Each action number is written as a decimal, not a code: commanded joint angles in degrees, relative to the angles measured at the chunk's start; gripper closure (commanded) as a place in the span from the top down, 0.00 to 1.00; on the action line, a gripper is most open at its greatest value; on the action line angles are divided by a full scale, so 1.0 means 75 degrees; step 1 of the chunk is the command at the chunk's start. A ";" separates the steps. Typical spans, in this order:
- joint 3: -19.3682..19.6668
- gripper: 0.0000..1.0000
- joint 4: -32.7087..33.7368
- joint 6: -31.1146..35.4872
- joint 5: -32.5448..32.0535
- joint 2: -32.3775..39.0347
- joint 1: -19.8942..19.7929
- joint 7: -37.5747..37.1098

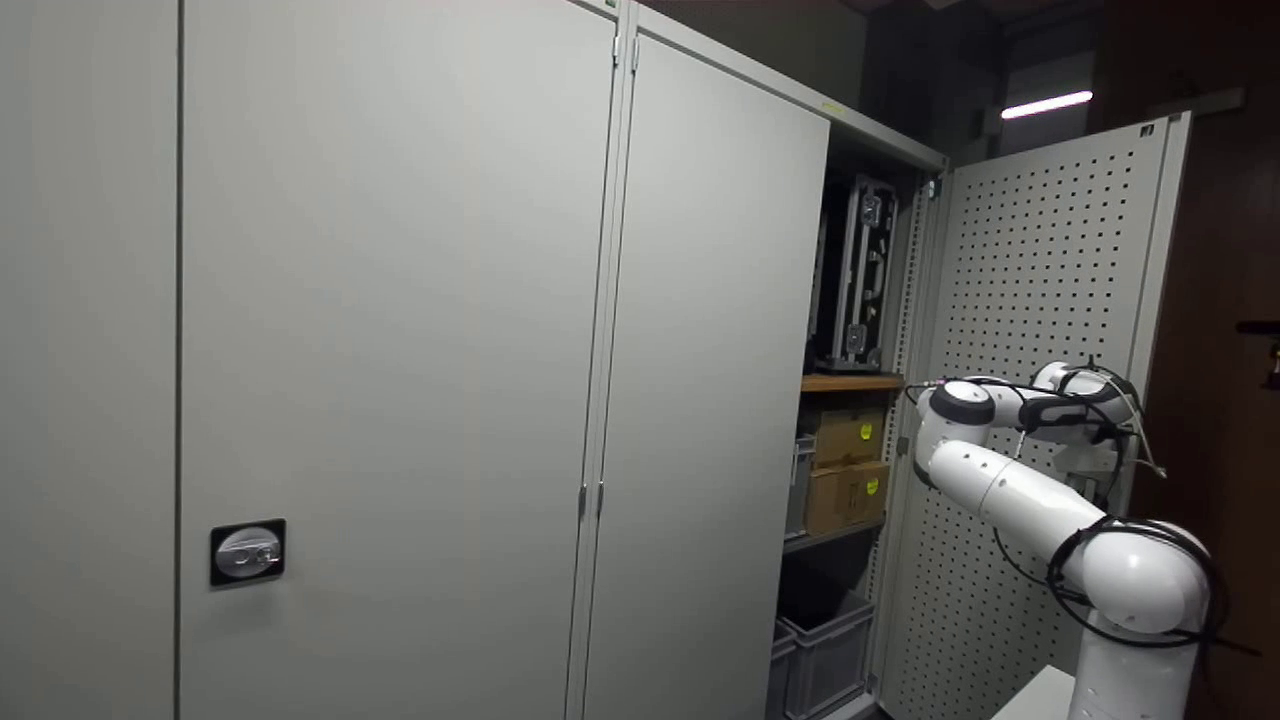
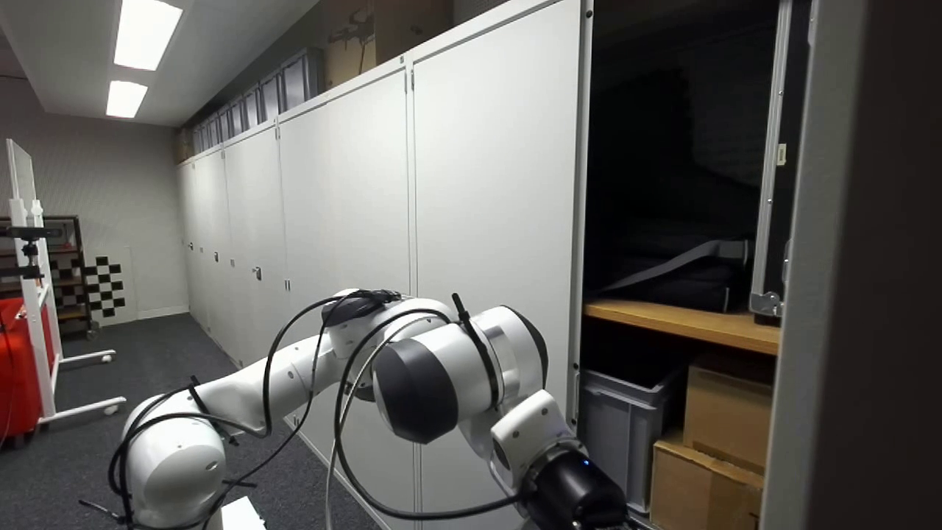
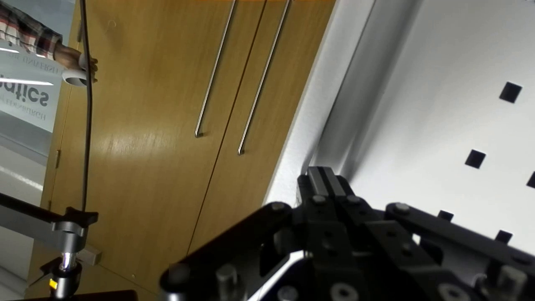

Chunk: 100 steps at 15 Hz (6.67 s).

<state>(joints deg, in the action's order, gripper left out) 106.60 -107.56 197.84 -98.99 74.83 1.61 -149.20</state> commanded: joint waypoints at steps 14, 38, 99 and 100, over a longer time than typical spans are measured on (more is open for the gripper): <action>-0.0357 0.00 0.1310 -0.0002 0.0285 0.0055 -0.1547 -0.0008; -0.0715 0.00 0.2193 0.0064 0.0335 0.0209 -0.2573 -0.0006; -0.1007 0.00 -0.0884 0.0035 -0.4166 -0.8301 0.8271 0.3471; -0.0779 0.00 -0.1050 0.0035 -0.4678 -0.8665 0.8643 0.3376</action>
<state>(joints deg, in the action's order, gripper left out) 96.48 -111.20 198.11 -126.49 21.16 58.61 -126.93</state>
